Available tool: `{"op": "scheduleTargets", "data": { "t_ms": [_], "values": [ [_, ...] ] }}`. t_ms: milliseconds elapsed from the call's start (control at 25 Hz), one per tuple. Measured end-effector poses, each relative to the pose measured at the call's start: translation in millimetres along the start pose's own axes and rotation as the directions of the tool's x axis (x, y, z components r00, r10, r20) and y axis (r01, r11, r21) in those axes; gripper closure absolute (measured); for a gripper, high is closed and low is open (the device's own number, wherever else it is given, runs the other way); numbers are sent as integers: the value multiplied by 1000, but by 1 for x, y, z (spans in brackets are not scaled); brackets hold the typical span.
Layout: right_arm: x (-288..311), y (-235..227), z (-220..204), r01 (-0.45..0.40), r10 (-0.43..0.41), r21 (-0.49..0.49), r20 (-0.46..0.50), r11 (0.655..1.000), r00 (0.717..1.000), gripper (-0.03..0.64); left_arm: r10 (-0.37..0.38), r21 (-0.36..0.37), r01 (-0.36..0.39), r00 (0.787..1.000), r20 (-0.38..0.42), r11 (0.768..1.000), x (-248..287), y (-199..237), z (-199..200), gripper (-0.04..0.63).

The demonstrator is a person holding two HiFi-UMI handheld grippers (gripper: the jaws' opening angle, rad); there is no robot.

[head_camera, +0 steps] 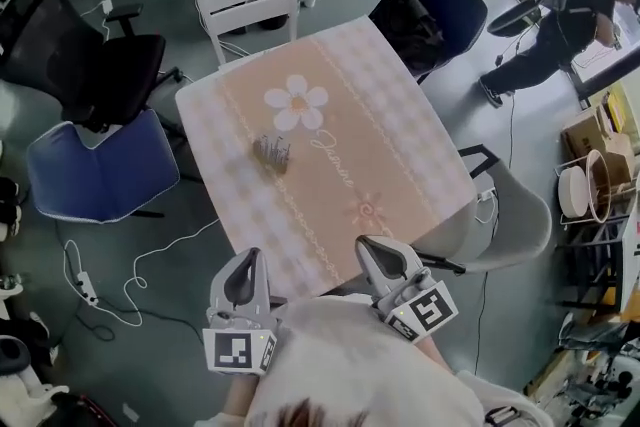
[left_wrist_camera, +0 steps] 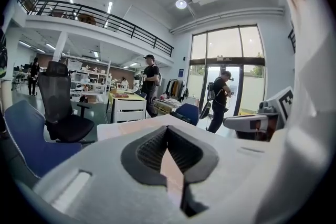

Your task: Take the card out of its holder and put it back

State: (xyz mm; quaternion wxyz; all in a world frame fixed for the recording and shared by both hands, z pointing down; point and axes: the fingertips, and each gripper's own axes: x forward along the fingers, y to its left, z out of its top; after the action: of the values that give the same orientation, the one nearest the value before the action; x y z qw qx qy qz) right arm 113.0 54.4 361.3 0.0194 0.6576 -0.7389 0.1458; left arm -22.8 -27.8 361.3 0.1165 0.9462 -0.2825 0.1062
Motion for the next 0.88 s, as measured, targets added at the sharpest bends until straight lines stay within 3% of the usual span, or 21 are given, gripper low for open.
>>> {"op": "scheduleTargets", "data": {
  "t_ms": [400,560,880],
  "values": [
    [18,-7,7,-112,112,1,-14,994,994,618,103,-20,-103,995,10,994,-5,-4,7,595],
    [25,-2,10,-141,141,-3,-11,990,990,618,141,-67,-138,989,52,988,-8,1,19,595],
    [31,14,13,-176,176,-12,-15,984,984,620,171,-74,-166,983,69,983,-21,11,22,595]
  ]
}}
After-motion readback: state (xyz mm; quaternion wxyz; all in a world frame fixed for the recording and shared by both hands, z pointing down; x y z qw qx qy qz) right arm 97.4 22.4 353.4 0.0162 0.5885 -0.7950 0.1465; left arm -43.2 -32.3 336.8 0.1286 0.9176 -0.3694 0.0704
